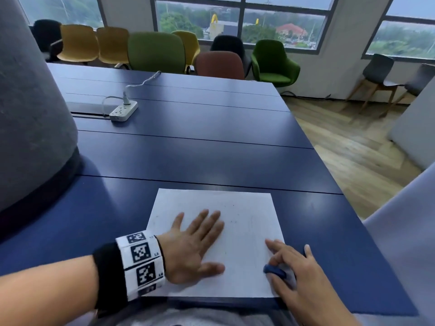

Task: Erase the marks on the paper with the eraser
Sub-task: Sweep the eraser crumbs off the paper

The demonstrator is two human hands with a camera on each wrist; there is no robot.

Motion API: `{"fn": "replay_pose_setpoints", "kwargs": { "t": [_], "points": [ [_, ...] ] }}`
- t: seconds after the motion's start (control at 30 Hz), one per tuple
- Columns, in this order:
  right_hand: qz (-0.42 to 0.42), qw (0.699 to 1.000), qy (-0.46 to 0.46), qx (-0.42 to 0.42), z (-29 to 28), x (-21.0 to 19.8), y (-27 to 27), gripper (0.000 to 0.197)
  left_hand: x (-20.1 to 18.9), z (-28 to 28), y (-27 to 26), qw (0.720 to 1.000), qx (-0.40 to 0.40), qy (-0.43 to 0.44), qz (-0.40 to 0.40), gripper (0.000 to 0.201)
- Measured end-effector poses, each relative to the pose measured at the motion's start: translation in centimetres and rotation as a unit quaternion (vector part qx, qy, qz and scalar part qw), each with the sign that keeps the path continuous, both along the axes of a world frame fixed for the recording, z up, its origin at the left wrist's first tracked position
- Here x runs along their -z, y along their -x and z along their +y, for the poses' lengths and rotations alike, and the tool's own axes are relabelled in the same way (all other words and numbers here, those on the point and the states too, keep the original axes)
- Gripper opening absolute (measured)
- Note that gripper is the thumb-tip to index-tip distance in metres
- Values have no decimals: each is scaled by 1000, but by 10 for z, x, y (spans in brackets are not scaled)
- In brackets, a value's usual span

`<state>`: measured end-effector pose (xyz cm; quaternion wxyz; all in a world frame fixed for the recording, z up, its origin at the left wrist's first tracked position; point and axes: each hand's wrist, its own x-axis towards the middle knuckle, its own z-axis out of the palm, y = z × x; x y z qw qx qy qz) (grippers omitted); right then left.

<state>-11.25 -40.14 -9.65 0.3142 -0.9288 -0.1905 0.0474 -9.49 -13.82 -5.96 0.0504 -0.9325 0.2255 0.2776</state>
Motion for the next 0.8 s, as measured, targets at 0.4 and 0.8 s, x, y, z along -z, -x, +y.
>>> {"fn": "replay_pose_setpoints", "kwargs": {
  "t": [0.4,0.8],
  "points": [
    [14,1000,-10,12,-1,-5,2,14,4,-39,8,994,101,27,-10,87],
    [42,999,-2,20,1,-15,2,16,-10,-63,-47,998,32,45,-27,86]
  ]
}}
